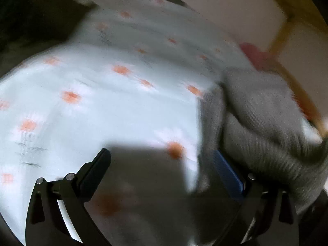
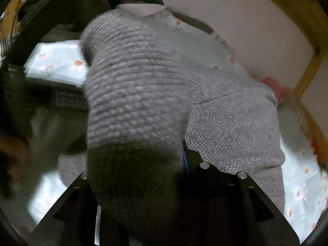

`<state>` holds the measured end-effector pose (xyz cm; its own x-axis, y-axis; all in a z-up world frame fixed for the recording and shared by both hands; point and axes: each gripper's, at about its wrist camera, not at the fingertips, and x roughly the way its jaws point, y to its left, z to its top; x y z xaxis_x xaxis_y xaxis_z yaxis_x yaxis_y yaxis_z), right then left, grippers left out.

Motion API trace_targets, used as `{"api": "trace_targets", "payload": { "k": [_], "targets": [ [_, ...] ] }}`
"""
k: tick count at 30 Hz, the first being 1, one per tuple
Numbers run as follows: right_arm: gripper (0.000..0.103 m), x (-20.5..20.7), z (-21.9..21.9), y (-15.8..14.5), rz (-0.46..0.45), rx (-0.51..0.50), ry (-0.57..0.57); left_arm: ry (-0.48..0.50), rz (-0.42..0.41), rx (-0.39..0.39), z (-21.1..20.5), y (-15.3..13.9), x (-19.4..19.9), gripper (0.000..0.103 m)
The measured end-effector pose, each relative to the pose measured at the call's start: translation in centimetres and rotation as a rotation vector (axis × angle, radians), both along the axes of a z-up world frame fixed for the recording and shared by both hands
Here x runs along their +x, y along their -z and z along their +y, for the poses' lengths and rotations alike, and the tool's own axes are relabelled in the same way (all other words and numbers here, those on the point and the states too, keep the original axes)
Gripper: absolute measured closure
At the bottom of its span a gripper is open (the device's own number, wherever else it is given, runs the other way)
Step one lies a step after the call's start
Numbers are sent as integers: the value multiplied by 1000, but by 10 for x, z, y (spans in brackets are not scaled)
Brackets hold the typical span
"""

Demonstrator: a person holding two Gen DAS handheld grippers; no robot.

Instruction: Fold large clothes

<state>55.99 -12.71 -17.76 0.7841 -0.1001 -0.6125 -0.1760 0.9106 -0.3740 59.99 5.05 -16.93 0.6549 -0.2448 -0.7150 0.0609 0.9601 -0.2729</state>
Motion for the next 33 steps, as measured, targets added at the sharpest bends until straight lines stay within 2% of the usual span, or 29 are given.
{"api": "trace_targets", "payload": {
  "k": [2,4,5,7,8,9,10,11,13,14,15,16,17,18,19,20,21,22,24,25,27,29,30,33],
  "targets": [
    [71,0,-7,-4,26,43,13,-88,-135,-101,27,-42,-10,6],
    [69,0,-6,-7,34,60,11,-86,-169,-163,35,-81,-10,6],
    [66,-2,-4,-7,26,53,7,-18,-155,-207,30,-107,-1,6],
    [58,-12,-1,-11,-11,47,9,184,-76,-317,3,-140,26,6],
    [50,-19,0,-12,-16,46,6,324,-27,-372,-20,-156,43,6],
    [43,-27,1,-14,-15,58,-10,415,-12,-398,-39,-165,55,6],
    [30,-29,-2,-16,-11,89,-37,512,-7,-402,-65,-173,69,6],
    [2,-42,-4,-22,4,171,-112,571,4,-360,-94,-175,83,6],
    [3,-67,-2,-24,-4,244,-203,643,105,-140,-169,-151,115,6],
    [3,-74,-5,-29,-9,258,-201,691,187,-60,-205,-128,131,6],
    [3,-84,-12,-37,-15,304,-201,741,287,-9,-232,-103,143,6],
    [3,-96,-27,-49,-36,377,-185,759,346,42,-251,-81,155,6],
    [3,-100,-41,-57,-60,421,-149,722,344,107,-258,-67,161,6],
    [3,-104,-61,-67,-94,466,-84,656,297,192,-261,-54,175,5],
    [3,-104,-81,-75,-131,499,-17,648,266,204,-260,-46,178,5],
    [3,-100,-106,-83,-174,530,72,646,246,181,-257,-39,178,4],
    [3,-90,-123,-84,-177,552,135,618,228,134,-246,-28,177,4],
    [3,-72,-138,-79,-132,575,180,595,214,96,-237,-19,173,4],
    [8,-17,-156,-31,152,563,264,523,163,19,-213,-16,170,4],
    [8,-11,-158,-10,214,576,276,483,143,2,-212,-22,168,4],
    [8,-24,-157,11,225,590,285,405,124,-52,-198,-22,176,4],
    [8,-39,-162,21,246,689,304,399,163,-91,-192,-12,177,4],
    [8,-41,-159,20,246,673,296,398,174,-104,-191,-9,178,4],
    [8,-36,-161,8,305,675,282,376,115,-51,-191,-21,172,4]
  ]
}}
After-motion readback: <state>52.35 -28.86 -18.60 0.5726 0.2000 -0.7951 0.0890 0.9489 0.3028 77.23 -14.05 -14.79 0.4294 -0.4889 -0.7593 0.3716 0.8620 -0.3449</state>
